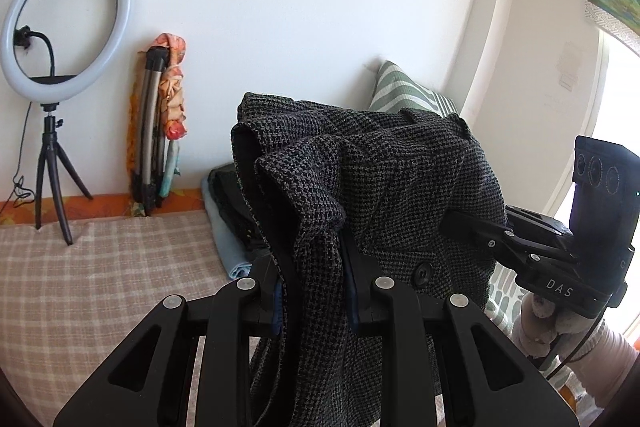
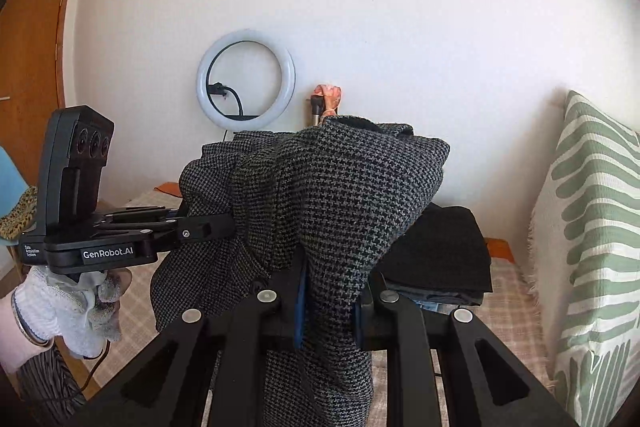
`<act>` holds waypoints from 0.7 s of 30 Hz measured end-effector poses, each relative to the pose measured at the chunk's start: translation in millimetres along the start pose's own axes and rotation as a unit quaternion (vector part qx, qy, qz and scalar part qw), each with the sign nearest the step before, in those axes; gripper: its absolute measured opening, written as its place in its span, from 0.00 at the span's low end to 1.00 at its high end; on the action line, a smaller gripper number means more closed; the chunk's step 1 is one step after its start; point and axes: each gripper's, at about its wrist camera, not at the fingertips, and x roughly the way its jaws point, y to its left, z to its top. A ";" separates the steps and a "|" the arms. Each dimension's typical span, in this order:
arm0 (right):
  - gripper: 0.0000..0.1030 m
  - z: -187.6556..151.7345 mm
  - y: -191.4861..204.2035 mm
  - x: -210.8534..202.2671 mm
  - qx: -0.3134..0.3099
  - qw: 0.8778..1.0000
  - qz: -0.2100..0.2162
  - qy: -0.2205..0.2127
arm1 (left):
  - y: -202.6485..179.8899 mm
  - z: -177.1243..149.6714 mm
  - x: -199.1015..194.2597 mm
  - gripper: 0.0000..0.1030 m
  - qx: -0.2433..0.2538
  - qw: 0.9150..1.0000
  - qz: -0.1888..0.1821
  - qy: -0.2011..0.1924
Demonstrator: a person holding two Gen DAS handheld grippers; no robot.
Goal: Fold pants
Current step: 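Lift the shorts with both tools and carry them toward the clothes stack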
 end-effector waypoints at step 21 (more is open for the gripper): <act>0.16 42.6 -114.1 49.6 0.002 0.999 -0.042 -0.005 | -23.0 58.5 111.4 0.21 0.020 1.000 -0.003 -0.010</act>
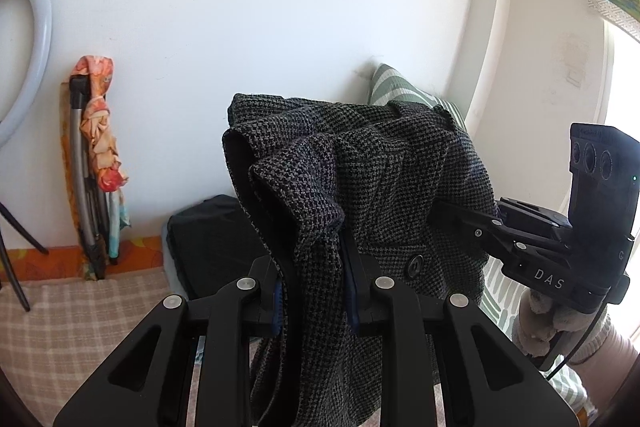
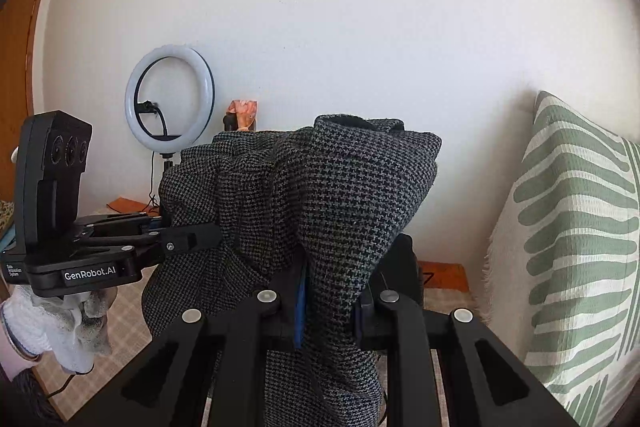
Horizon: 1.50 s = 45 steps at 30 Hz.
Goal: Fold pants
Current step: 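Lift the shorts with both tools and carry them toward the clothes stack, then lower the shorts onto the clothes stack and open both tools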
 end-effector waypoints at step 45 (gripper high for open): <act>0.46 -8.9 -107.9 264.9 0.032 0.990 -0.053 0.126 | 116.7 -1.2 185.0 0.49 -0.037 0.986 0.148 0.068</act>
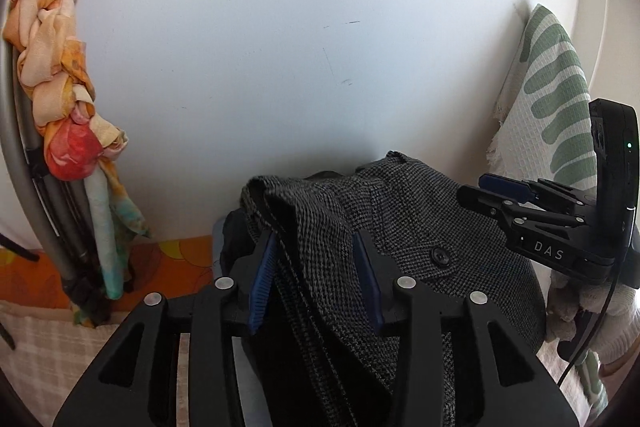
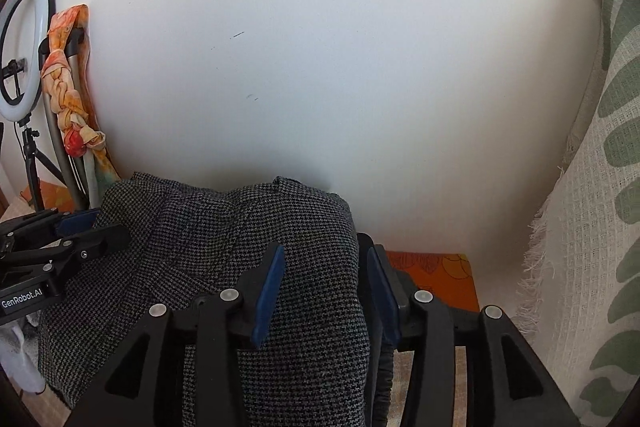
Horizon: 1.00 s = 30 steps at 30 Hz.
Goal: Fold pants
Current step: 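Lower the shorts onto the clothes stack and open both tools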
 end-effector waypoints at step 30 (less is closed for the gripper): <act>0.81 -25.5 21.1 -150.9 0.030 0.999 -0.019 -0.041 | -17.7 -23.7 -156.2 0.68 0.022 0.999 -0.020 -0.038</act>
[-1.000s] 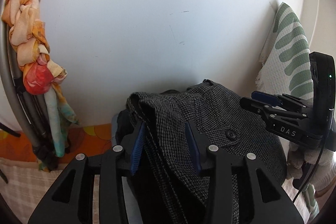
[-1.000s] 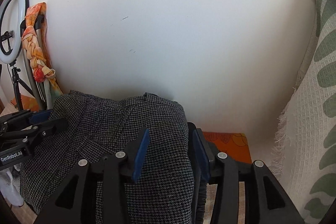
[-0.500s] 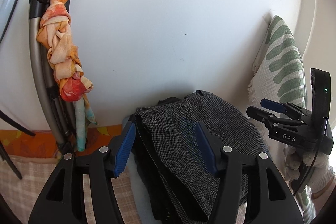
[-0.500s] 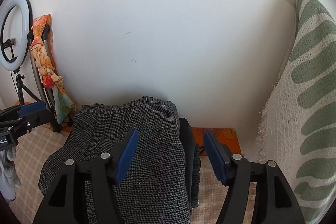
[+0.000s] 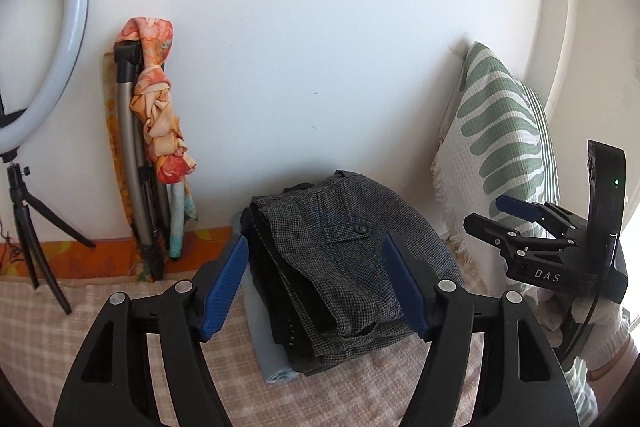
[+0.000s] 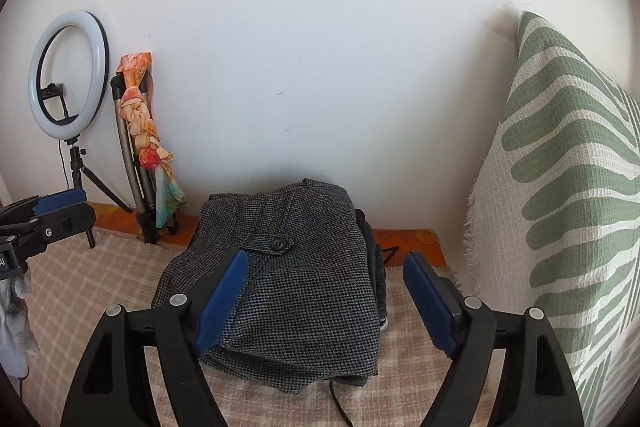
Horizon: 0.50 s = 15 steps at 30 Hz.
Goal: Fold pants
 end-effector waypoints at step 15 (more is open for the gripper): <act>0.89 -51.3 56.6 -108.2 -0.002 0.999 0.007 -0.039 | -27.1 -48.3 -109.5 0.78 0.035 0.999 -0.014 -0.031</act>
